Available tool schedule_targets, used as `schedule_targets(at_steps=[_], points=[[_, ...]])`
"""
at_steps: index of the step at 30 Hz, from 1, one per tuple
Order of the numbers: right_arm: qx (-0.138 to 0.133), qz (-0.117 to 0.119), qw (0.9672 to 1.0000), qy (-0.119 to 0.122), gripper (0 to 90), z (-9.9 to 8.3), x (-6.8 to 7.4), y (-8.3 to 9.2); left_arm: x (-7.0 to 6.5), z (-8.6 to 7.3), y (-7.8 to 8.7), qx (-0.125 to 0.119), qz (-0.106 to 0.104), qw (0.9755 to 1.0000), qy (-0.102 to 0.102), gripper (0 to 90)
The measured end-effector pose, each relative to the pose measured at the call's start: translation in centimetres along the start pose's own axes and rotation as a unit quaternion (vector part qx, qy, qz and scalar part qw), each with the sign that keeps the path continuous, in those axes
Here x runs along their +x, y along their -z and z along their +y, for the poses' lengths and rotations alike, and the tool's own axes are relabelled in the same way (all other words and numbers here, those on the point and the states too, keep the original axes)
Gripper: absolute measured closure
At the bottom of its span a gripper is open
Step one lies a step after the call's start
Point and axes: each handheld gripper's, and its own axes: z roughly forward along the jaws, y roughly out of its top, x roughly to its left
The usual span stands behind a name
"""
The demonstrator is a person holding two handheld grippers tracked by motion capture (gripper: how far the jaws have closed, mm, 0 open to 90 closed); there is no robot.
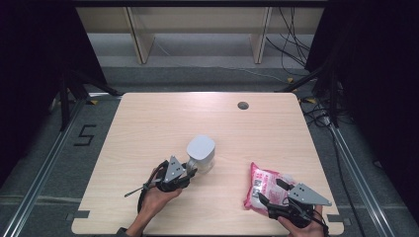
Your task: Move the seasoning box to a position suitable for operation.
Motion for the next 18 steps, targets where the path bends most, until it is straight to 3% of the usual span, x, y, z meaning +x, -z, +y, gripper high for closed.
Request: schedule_targets(at_steps=[4, 7, 11, 12, 15, 17, 18], points=[[-0.001, 0.002, 1.0000, 0.000, 21.7, 0.0, 0.0, -0.1, 0.7, -0.1, -0.4, -0.003, 0.009, 0.9999, 0.006, 65.2], [0.001, -0.002, 1.0000, 0.000, 21.7, -0.1, 0.0, -0.1, 1.6, -0.2, -0.7, -0.010, 0.009, 0.9994, 0.031, 66.5], [0.002, 0.001, 1.0000, -0.004, 21.7, 0.0, 0.1, -0.1, 2.0, -0.2, -1.2, -0.002, 0.041, 0.9988, 0.025, 66.3], [0.008, 0.000, 1.0000, 0.000, 21.7, 0.0, 0.0, 0.0, 2.2, -0.2, -1.4, -0.007, 0.044, 0.9986, 0.029, 66.5], [0.006, 0.001, 1.0000, 0.001, 21.7, 0.0, 0.0, 0.0, 2.8, 0.0, -1.8, -0.006, 0.057, 0.9983, 0.016, 67.3], [0.006, 0.000, 1.0000, 0.000, 21.7, 0.0, 0.0, -0.1, 2.8, 0.0, -2.2, -0.010, 0.063, 0.9975, 0.032, 67.7], [0.006, 0.002, 1.0000, -0.002, 21.7, 0.0, 0.0, -0.1, 2.9, 0.0, -2.3, -0.008, 0.068, 0.9973, 0.026, 67.9]])
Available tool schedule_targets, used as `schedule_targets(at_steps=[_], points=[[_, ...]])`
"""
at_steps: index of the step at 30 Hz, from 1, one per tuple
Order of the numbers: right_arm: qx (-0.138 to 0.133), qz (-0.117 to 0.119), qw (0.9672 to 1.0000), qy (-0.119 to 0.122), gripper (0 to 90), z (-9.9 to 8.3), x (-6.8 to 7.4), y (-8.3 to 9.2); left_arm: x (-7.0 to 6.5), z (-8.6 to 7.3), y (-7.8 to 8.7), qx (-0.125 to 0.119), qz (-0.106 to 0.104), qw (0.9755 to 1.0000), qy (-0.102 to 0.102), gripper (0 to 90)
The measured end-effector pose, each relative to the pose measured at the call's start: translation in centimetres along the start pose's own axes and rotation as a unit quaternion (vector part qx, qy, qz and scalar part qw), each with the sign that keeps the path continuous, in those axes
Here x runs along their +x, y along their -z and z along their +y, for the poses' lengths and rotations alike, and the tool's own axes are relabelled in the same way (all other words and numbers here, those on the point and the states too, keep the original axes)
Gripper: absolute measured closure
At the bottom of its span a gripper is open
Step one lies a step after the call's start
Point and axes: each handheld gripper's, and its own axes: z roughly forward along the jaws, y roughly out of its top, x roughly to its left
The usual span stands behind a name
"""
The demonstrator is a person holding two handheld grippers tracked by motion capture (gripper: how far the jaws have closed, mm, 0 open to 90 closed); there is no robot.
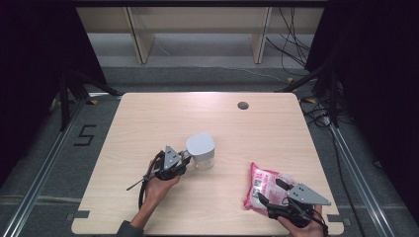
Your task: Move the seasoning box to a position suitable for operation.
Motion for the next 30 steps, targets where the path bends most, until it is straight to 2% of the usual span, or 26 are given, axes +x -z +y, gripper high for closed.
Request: schedule_targets(at_steps=[1, 2, 3, 4, 6, 7, 9, 10, 11, 13, 14, 16, 17, 19, 20, 22, 24, 25, 26, 27, 29, 30], points=[[-0.003, -0.002, 1.0000, 0.000, 21.7, 0.0, 0.0, -0.1, 0.0, 0.0, -0.2, -0.001, 0.002, 1.0000, 0.002, 68.1], [0.000, -0.002, 0.9999, -0.011, 21.7, 0.0, 0.2, -0.1, 0.1, 0.1, -0.3, -0.003, -0.001, 1.0000, 0.006, 68.3], [0.004, -0.002, 1.0000, -0.007, 21.7, 0.0, 0.2, 0.0, 0.2, 0.2, -0.5, -0.003, -0.001, 1.0000, 0.000, 68.5], [-0.005, -0.004, 1.0000, 0.008, 21.7, 0.0, 0.0, -0.1, 0.1, 0.2, -0.5, -0.004, -0.003, 1.0000, 0.002, 68.7], [-0.004, -0.004, 0.9999, 0.009, 21.7, 0.0, 0.0, -0.1, 0.0, 0.2, -0.8, -0.011, -0.012, 0.9998, 0.007, 68.7], [0.001, -0.002, 0.9999, -0.011, 21.7, 0.0, 0.3, -0.1, 0.0, 0.2, -0.9, -0.009, -0.012, 0.9998, 0.008, 68.9], [0.004, -0.004, 1.0000, -0.006, 21.7, 0.0, 0.2, -0.2, -0.2, 0.3, -1.0, -0.013, -0.014, 0.9998, 0.006, 69.1], [-0.004, -0.006, 0.9999, 0.008, 21.7, 0.0, -0.1, -0.3, -0.2, 0.4, -1.1, -0.014, -0.015, 0.9998, 0.000, 69.0], [0.001, 0.002, 1.0000, 0.000, 21.7, 0.0, 0.0, -0.1, -0.4, 0.3, -1.2, -0.015, -0.020, 0.9997, 0.007, 69.1], [0.003, -0.001, 1.0000, 0.002, 21.7, 0.1, 0.0, -0.1, -0.8, 0.4, -1.4, -0.019, -0.028, 0.9993, 0.014, 69.1], [0.002, 0.001, 1.0000, 0.004, 21.7, 0.1, 0.0, -0.2, -0.8, 0.5, -1.4, -0.017, -0.029, 0.9994, 0.002, 69.1], [0.004, 0.002, 1.0000, -0.006, 21.7, 0.0, 0.2, -0.1, -1.2, 0.6, -1.6, -0.020, -0.035, 0.9992, 0.003, 69.1], [0.002, 0.006, 1.0000, 0.003, 21.7, 0.1, 0.1, -0.2, -1.3, 0.7, -1.7, -0.021, -0.041, 0.9989, 0.004, 69.1], [0.000, 0.001, 1.0000, 0.007, 21.7, 0.1, 0.1, -0.2, -1.5, 0.7, -1.7, -0.019, -0.043, 0.9989, -0.007, 69.0], [0.000, 0.001, 1.0000, 0.007, 21.7, 0.1, 0.1, -0.2, -1.7, 0.8, -1.8, -0.022, -0.047, 0.9986, -0.004, 69.0], [0.001, 0.003, 1.0000, 0.007, 21.7, 0.1, 0.1, -0.2, -2.2, 0.9, -1.7, -0.021, -0.050, 0.9985, -0.008, 69.0], [-0.001, 0.003, 1.0000, 0.002, 21.7, 0.1, 0.1, -0.3, -2.7, 1.1, -1.7, -0.017, -0.051, 0.9983, -0.022, 68.9], [-0.001, 0.002, 1.0000, 0.004, 21.7, 0.1, 0.1, -0.3, -2.9, 1.1, -1.7, -0.020, -0.053, 0.9982, -0.022, 68.8], [0.004, 0.002, 1.0000, -0.006, 21.7, 0.1, 0.3, -0.2, -2.9, 1.1, -1.7, -0.020, -0.058, 0.9978, -0.026, 68.7], [0.002, 0.003, 1.0000, 0.006, 21.7, 0.1, 0.1, -0.2, -3.0, 1.1, -1.7, -0.021, -0.063, 0.9976, -0.023, 68.7], [-0.002, 0.002, 1.0000, 0.003, 21.7, 0.1, 0.1, -0.3, -2.9, 1.1, -2.2, -0.024, -0.072, 0.9970, -0.013, 68.6], [-0.001, 0.001, 1.0000, 0.007, 21.7, 0.1, 0.1, -0.3, -2.8, 1.2, -2.3, -0.021, -0.071, 0.9971, -0.020, 68.8]])
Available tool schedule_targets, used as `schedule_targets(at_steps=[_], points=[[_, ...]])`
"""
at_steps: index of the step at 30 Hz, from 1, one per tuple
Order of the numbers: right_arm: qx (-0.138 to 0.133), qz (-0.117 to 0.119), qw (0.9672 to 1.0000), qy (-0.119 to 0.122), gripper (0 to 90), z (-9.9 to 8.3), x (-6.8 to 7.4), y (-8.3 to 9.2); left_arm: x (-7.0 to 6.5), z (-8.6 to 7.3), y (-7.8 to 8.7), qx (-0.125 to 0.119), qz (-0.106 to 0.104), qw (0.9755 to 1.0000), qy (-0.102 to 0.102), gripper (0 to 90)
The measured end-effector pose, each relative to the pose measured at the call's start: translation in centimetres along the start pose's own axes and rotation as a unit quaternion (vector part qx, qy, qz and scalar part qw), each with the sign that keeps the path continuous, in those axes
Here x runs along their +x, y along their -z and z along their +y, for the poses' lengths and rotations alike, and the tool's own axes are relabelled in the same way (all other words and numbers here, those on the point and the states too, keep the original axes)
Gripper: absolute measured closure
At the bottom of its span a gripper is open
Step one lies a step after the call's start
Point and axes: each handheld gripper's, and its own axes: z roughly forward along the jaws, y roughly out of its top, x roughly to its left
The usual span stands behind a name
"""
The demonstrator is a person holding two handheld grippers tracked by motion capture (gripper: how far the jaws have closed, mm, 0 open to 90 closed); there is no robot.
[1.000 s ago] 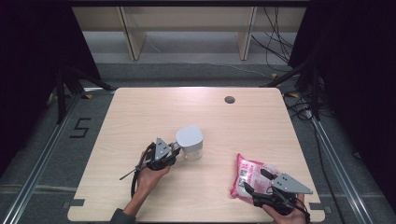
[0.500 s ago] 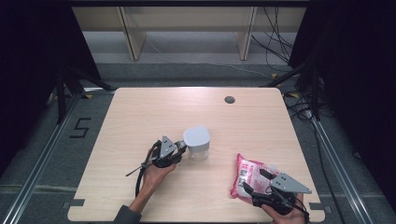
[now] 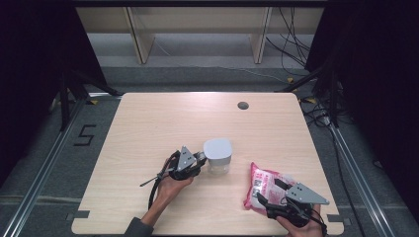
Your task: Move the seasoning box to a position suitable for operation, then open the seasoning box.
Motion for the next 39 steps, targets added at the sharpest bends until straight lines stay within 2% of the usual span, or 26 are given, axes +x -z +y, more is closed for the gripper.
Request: schedule_targets(at_steps=[4, 9, 10, 11, 12, 13, 14, 15, 18, 19, 20, 21, 22, 23, 24, 26, 28, 29, 30, 31, 32, 35, 36, 37, 38, 39], points=[[-0.002, -0.002, 1.0000, 0.005, 21.6, 0.0, -0.1, 0.0, 0.1, 0.1, -0.4, 0.002, -0.001, 1.0000, 0.001, 69.0], [0.002, 0.005, 1.0000, -0.003, 21.6, 0.0, -0.1, 0.1, 0.2, 0.1, -0.7, 0.006, -0.005, 1.0000, 0.006, 69.4], [-0.006, 0.001, 0.9999, 0.013, 21.6, 0.0, -0.3, 0.0, 0.2, 0.1, -0.7, 0.005, -0.010, 0.9999, 0.012, 69.4], [0.002, 0.007, 1.0000, -0.004, 21.6, 0.0, -0.1, 0.1, 0.3, 0.1, -0.6, 0.005, -0.009, 0.9999, 0.004, 69.1], [-0.002, 0.006, 1.0000, -0.004, 21.6, -0.1, -0.1, 0.1, 0.3, 0.0, -0.6, 0.005, -0.010, 0.9998, 0.013, 68.7], [-0.003, 0.005, 1.0000, -0.006, 21.6, 0.0, -0.1, 0.1, 0.5, 0.0, -0.4, 0.008, -0.006, 0.9999, -0.002, 66.2], [-0.001, 0.004, 0.9998, -0.017, 21.6, -0.1, 0.1, 0.1, 0.3, -0.1, -0.3, 0.007, -0.008, 0.9998, 0.015, 62.3], [-0.001, 0.004, 0.9999, -0.015, 21.6, -0.1, 0.0, 0.1, 0.4, -0.1, 0.0, 0.004, -0.014, 0.9998, 0.015, 59.1], [0.000, 0.004, 0.9999, -0.016, 21.6, -0.1, 0.1, 0.1, 0.5, 0.3, 1.4, 0.001, -0.007, 1.0000, 0.007, 49.2], [-0.001, 0.004, 1.0000, -0.001, 21.6, 0.0, -0.1, 0.0, 0.6, 0.4, 1.7, 0.001, -0.008, 0.9999, 0.008, 44.3], [0.006, 0.001, 1.0000, -0.005, 21.6, 0.0, 0.0, 0.2, 0.6, 0.6, 2.1, 0.005, -0.013, 0.9999, 0.009, 40.2], [-0.001, 0.003, 1.0000, 0.001, 21.6, 0.0, 0.0, 0.0, 0.6, 0.7, 2.6, 0.012, -0.020, 0.9996, 0.016, 35.6], [0.001, 0.000, 1.0000, 0.000, 21.6, 0.0, 0.0, 0.1, 0.8, 0.9, 3.1, 0.018, -0.025, 0.9995, 0.009, 32.3], [-0.001, 0.002, 1.0000, 0.001, 21.6, 0.0, 0.0, 0.0, 0.6, 1.0, 3.3, 0.018, -0.029, 0.9992, 0.020, 31.8], [0.004, 0.004, 1.0000, 0.001, 21.6, 0.0, -0.1, 0.1, 0.6, 1.1, 3.6, 0.018, -0.031, 0.9991, 0.023, 31.3], [-0.003, 0.001, 1.0000, 0.007, 21.6, 0.0, -0.2, 0.0, 0.6, 1.6, 4.1, 0.013, -0.040, 0.9986, 0.034, 29.8], [-0.004, 0.000, 1.0000, 0.006, 21.6, 0.0, -0.2, 0.0, 0.5, 2.0, 4.4, 0.010, -0.045, 0.9984, 0.033, 29.0], [-0.002, 0.005, 1.0000, -0.003, 21.6, 0.0, -0.1, 0.1, 0.3, 2.2, 4.5, 0.011, -0.049, 0.9979, 0.042, 29.7], [-0.010, 0.003, 0.9998, 0.015, 21.6, 0.1, -0.3, 0.0, 0.4, 2.4, 4.6, 0.016, -0.054, 0.9977, 0.037, 30.9], [-0.003, 0.006, 1.0000, 0.000, 21.6, 0.1, -0.2, 0.0, 0.3, 2.5, 4.6, 0.017, -0.061, 0.9970, 0.044, 31.0], [-0.004, 0.006, 1.0000, 0.001, 21.6, 0.1, -0.3, 0.0, 0.1, 2.7, 4.7, 0.019, -0.062, 0.9967, 0.049, 31.2], [-0.001, 0.010, 0.9999, 0.006, 21.6, 0.2, -0.3, -0.2, -0.2, 2.9, 5.1, 0.013, -0.058, 0.9975, 0.037, 34.9], [0.002, 0.003, 1.0000, -0.008, 21.6, 0.2, 0.1, -0.1, -0.1, 2.9, 5.2, 0.002, -0.062, 0.9977, 0.028, 35.6], [-0.002, 0.010, 0.9999, 0.008, 21.6, 0.2, -0.1, -0.2, 0.0, 3.0, 5.3, -0.006, -0.066, 0.9976, 0.020, 37.5], [0.001, 0.003, 1.0000, -0.003, 21.6, 0.2, 0.2, 0.0, 0.0, 3.1, 5.5, -0.014, -0.069, 0.9971, 0.030, 42.8], [-0.002, 0.003, 1.0000, -0.002, 21.6, 0.2, 0.2, 0.0, 0.1, 3.2, 5.6, -0.019, -0.070, 0.9972, 0.019, 47.6]])
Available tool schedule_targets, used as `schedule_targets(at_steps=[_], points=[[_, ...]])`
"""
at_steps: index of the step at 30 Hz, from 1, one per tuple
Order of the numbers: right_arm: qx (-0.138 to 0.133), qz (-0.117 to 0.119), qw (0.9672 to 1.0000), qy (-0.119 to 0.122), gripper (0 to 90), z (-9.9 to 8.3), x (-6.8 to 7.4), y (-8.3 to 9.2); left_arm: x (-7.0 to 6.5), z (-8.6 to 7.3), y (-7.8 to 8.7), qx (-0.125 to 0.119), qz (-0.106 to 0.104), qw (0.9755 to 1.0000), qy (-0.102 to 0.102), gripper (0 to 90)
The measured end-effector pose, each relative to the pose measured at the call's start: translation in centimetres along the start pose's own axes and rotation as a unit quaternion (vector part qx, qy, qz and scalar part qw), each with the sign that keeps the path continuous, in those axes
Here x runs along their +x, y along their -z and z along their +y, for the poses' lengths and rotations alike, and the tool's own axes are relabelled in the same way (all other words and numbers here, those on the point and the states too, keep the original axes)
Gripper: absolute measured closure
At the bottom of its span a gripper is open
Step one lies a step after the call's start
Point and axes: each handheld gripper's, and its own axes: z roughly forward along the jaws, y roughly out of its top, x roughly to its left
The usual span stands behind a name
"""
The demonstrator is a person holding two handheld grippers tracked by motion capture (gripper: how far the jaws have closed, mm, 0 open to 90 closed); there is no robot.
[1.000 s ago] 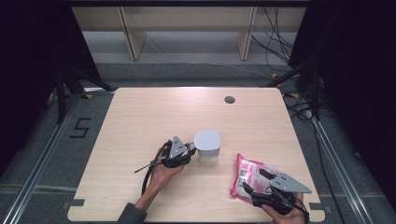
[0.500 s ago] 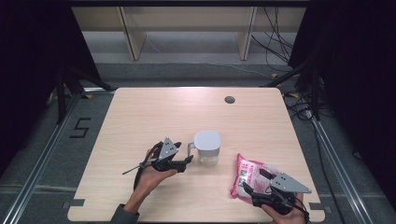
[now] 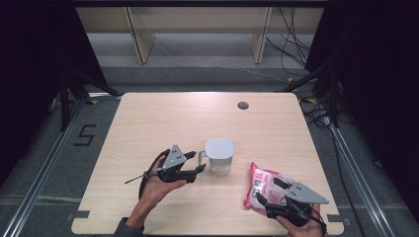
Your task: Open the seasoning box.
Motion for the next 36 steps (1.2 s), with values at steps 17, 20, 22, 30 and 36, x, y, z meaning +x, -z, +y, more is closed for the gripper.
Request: schedule_targets(at_steps=[17, 20, 22, 30, 36], points=[[0.011, 0.002, 0.9999, 0.013, 21.6, -0.1, 0.1, -0.6, 0.8, 2.6, -2.1, -0.037, 0.032, 0.9986, -0.021, 88.6], [0.011, -0.003, 0.9999, 0.012, 21.6, -0.1, 0.1, -0.5, 1.1, 2.2, -2.8, -0.034, 0.028, 0.9990, -0.010, 88.7], [0.006, 0.003, 0.9999, 0.009, 21.6, 0.0, 0.0, -0.5, 1.3, 2.1, -2.8, -0.038, 0.026, 0.9989, -0.004, 88.6], [0.003, -0.009, 0.9999, 0.005, 20.7, 0.1, 0.2, -0.8, 0.9, 1.9, -3.1, -0.048, 0.023, 0.9985, -0.011, 87.9], [-0.015, -0.031, 0.9993, 0.013, 18.7, 0.9, 0.5, -1.9, 1.0, 1.7, -3.1, -0.056, 0.021, 0.9982, 0.002, 87.7]])
